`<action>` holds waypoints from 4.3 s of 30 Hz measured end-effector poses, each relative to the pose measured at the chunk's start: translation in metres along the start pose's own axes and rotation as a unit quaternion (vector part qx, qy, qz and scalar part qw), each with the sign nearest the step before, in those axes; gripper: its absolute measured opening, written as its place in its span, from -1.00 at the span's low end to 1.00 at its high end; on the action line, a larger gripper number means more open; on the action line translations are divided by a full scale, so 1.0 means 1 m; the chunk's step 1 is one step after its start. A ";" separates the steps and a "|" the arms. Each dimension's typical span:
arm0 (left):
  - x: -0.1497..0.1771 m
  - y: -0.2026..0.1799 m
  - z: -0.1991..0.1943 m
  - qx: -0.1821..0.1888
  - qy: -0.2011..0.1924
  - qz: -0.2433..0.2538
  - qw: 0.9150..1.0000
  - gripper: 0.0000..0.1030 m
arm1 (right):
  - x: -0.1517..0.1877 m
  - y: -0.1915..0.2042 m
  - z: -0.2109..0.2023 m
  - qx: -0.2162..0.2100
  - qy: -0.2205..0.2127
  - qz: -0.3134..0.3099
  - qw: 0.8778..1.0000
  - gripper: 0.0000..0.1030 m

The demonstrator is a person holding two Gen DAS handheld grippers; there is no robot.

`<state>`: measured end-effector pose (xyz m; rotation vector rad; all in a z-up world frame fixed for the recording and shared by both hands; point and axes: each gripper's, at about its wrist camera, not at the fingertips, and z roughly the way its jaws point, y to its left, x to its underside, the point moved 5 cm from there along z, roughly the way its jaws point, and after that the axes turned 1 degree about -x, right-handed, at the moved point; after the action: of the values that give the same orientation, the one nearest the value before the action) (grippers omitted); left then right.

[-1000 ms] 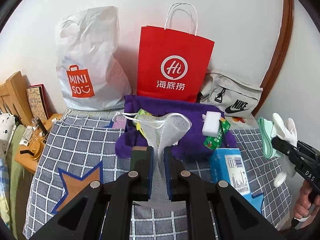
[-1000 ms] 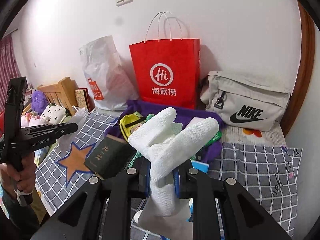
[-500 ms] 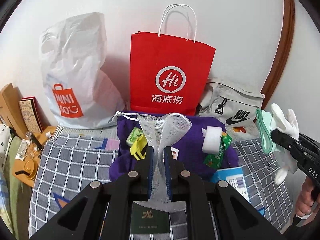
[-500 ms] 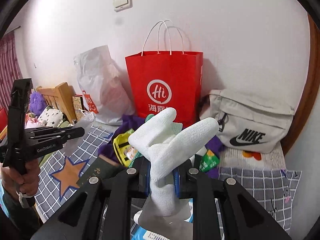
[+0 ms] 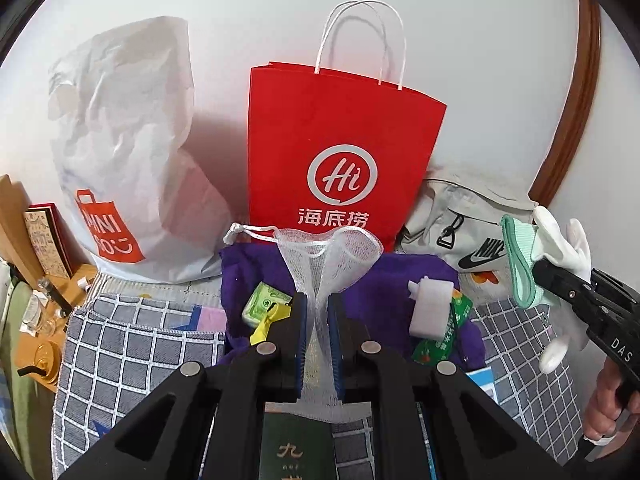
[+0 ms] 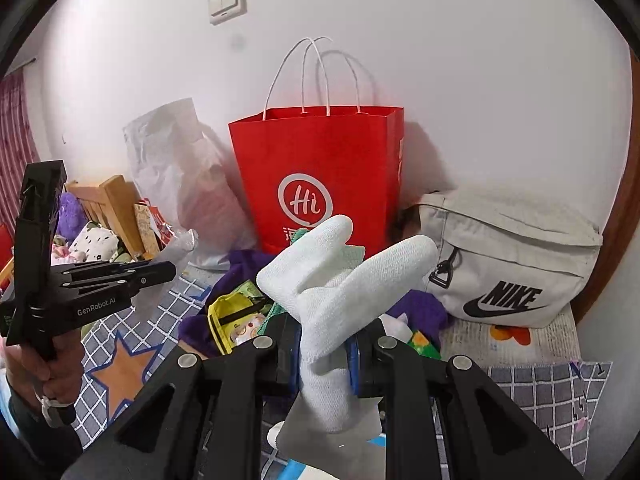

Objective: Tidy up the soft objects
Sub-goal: 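Carry the mesh bag and gloves over the purple towel with both tools, then open both tools to drop the mesh bag and gloves onto the towel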

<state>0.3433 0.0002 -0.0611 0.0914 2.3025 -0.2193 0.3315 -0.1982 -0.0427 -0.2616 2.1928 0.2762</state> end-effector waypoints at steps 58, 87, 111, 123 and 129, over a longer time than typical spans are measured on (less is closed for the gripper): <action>-0.014 0.001 0.149 -0.033 0.097 -0.002 0.995 -0.79 | 0.032 -0.038 0.159 0.016 0.147 0.023 0.989 -0.64; -0.001 -0.002 0.175 -0.050 0.139 0.013 0.989 -0.67 | 0.051 -0.040 0.180 0.017 0.206 0.032 0.978 -0.61; -0.008 -0.001 0.153 -0.057 0.124 0.007 0.991 0.25 | 0.027 -0.036 0.148 -0.001 0.157 0.043 0.987 0.19; -0.021 -0.003 0.116 -0.047 0.095 -0.003 0.994 0.33 | 0.011 -0.037 0.111 -0.002 0.124 0.067 0.990 0.27; -0.019 -0.017 0.082 -0.038 0.080 0.014 0.996 0.33 | 0.007 -0.028 0.078 0.007 0.111 0.066 0.992 0.31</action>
<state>0.4137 -0.0314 -0.0995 0.1060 2.4651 -0.1124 0.3943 -0.2034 -0.0966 -0.1453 2.4358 0.3188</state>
